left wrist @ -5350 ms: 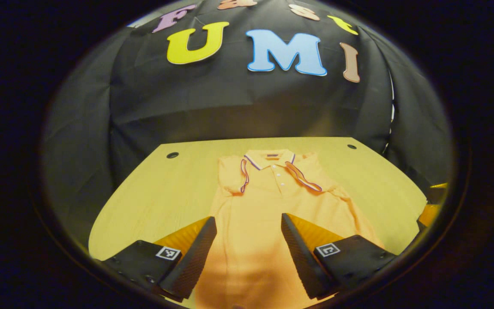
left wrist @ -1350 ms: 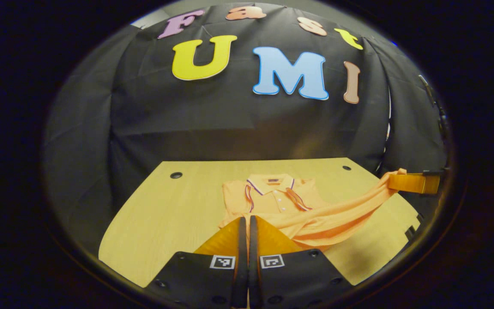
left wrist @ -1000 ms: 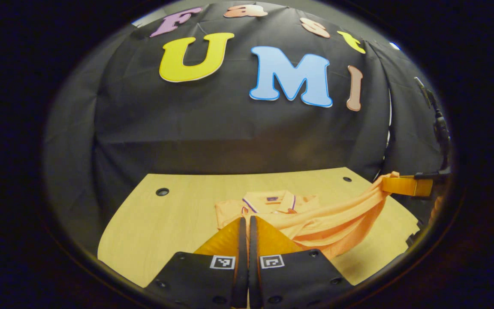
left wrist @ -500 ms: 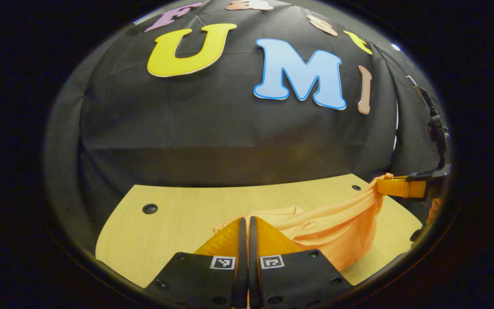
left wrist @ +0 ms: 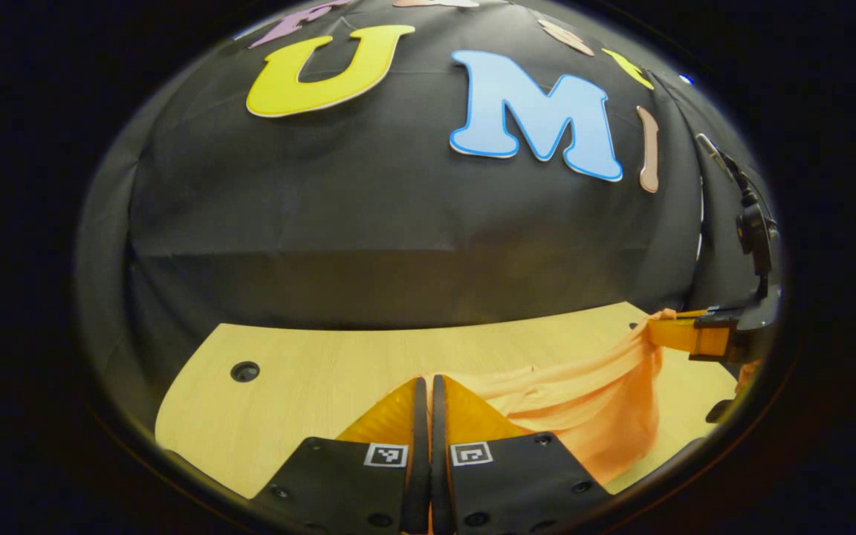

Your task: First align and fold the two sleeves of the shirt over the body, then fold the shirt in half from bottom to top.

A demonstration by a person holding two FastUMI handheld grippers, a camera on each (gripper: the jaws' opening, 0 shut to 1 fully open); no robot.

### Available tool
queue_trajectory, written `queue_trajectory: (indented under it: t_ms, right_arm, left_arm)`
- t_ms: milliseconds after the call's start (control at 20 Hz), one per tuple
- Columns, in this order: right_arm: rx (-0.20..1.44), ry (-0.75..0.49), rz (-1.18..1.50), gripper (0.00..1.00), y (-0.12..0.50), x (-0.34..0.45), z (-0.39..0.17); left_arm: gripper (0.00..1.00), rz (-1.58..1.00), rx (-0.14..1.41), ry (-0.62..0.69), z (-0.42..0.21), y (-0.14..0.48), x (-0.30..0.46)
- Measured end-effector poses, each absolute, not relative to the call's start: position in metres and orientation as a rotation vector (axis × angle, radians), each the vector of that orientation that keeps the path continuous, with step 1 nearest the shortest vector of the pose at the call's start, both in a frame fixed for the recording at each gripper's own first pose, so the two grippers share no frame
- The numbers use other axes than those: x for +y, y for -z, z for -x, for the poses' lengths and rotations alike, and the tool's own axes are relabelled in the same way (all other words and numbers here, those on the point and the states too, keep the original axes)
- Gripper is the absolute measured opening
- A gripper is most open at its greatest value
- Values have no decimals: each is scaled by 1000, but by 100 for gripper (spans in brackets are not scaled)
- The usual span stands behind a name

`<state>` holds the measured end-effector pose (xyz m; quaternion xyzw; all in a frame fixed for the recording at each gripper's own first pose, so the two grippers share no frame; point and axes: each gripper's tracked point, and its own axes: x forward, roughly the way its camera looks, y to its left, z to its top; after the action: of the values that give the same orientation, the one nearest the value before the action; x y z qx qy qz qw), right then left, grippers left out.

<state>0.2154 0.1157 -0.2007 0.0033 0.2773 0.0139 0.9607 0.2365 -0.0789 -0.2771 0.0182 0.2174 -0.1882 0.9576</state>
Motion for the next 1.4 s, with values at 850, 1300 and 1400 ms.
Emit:
queue_trajectory:
  t_ms: [850,1300,1400]
  right_arm:
    - [656,-13,30,8,260,118,-242]
    - [579,-37,63,53,223,113,-221]
    - [560,-51,60,63,214,112,-215]
  left_arm:
    - [14,-70,496,334,-260,335,-85]
    - [54,-66,447,346,-237,289,-91]
    - [59,-66,425,336,-229,275,-90]
